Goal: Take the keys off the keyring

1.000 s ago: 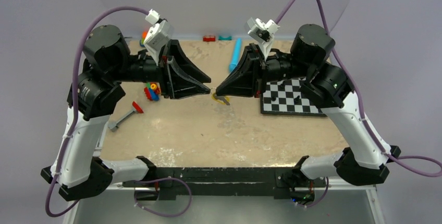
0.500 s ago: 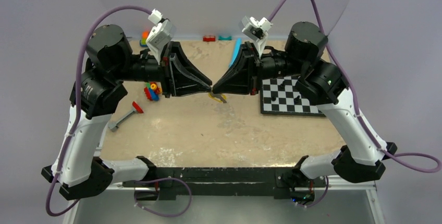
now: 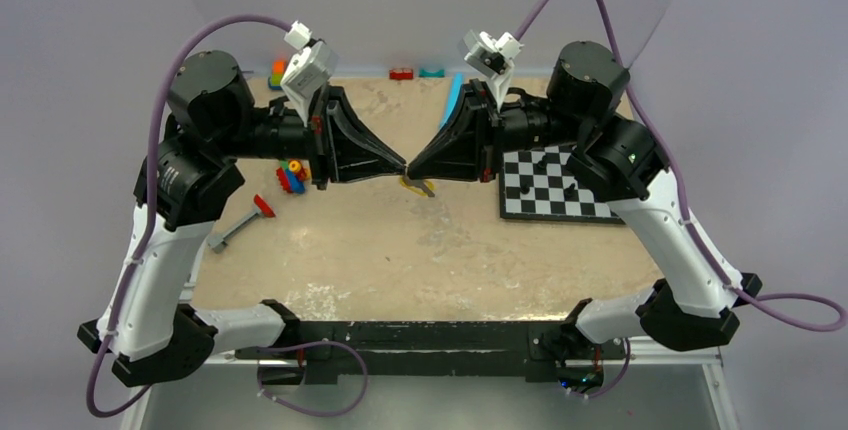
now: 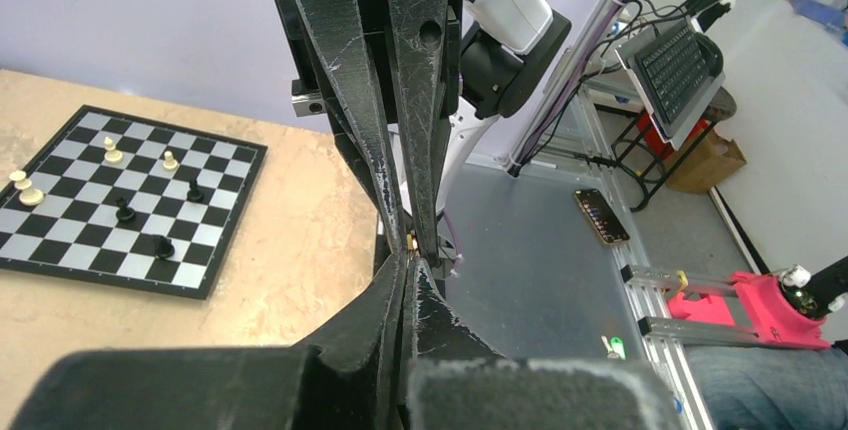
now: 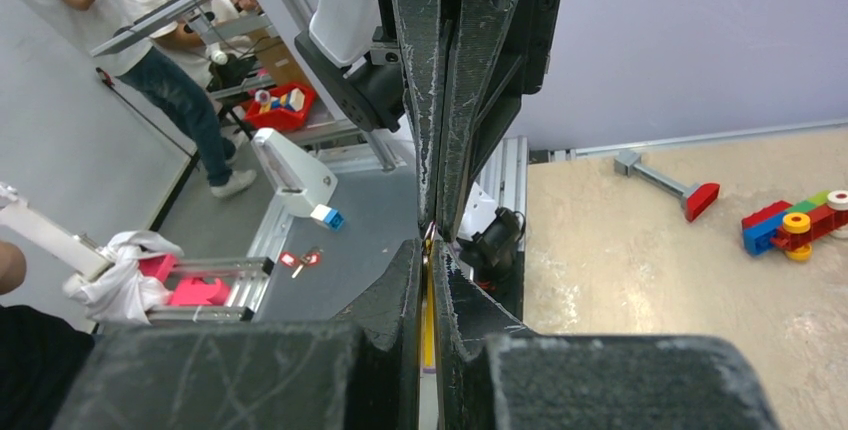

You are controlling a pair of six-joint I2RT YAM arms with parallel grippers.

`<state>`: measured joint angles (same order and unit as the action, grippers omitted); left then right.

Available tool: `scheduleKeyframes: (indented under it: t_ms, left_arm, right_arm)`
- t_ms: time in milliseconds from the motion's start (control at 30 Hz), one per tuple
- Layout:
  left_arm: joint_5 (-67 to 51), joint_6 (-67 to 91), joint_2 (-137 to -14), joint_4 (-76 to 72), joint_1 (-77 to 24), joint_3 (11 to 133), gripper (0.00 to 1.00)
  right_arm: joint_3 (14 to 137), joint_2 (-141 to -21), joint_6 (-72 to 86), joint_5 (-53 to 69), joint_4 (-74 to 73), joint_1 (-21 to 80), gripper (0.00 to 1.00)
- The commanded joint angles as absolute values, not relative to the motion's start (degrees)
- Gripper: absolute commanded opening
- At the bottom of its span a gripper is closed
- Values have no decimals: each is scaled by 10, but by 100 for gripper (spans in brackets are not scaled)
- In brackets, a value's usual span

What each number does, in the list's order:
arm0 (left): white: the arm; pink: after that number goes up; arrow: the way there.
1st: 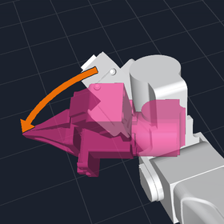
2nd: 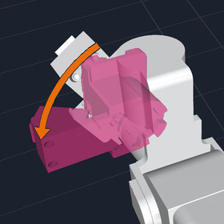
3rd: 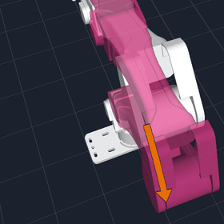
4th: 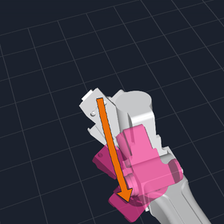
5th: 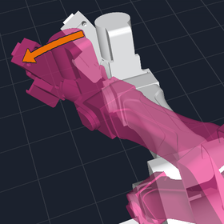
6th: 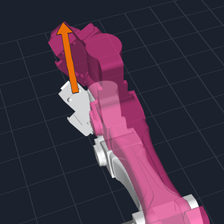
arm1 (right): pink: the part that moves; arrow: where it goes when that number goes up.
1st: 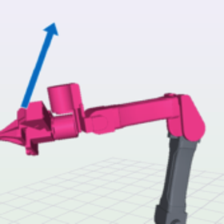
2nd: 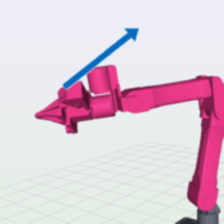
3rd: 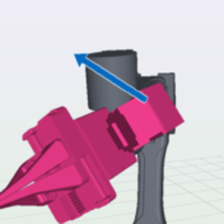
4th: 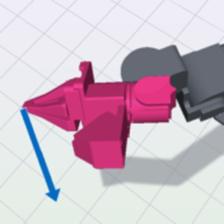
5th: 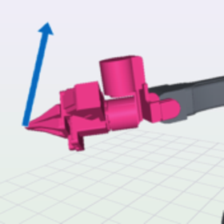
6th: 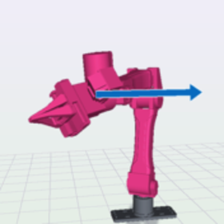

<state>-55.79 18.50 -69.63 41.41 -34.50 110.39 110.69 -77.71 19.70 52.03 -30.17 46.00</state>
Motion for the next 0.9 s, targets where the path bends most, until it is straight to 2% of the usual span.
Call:
scheduleKeyframes:
  t_ms: [0,67,233,367,533,867]
  left_arm:
    - [-549,193,-682,393,-341,1091,0]
    - [-548,198,-675,379,-342,1080,0]
    - [-538,214,-659,348,-342,1050,0]
    - [-538,231,-649,321,-342,1033,0]
    - [-528,243,-639,298,-342,1022,0]
    - [-480,290,-605,209,-342,966,0]
  right_arm:
    - [1124,-778,208,523,-273,460,0]
    - [1123,-777,210,518,-271,460,1]
    - [1117,-774,220,504,-260,461,35]
    - [1111,-770,226,497,-250,461,48]
    - [1104,-763,229,490,-244,461,47]
    - [1060,-729,238,470,-219,460,35]
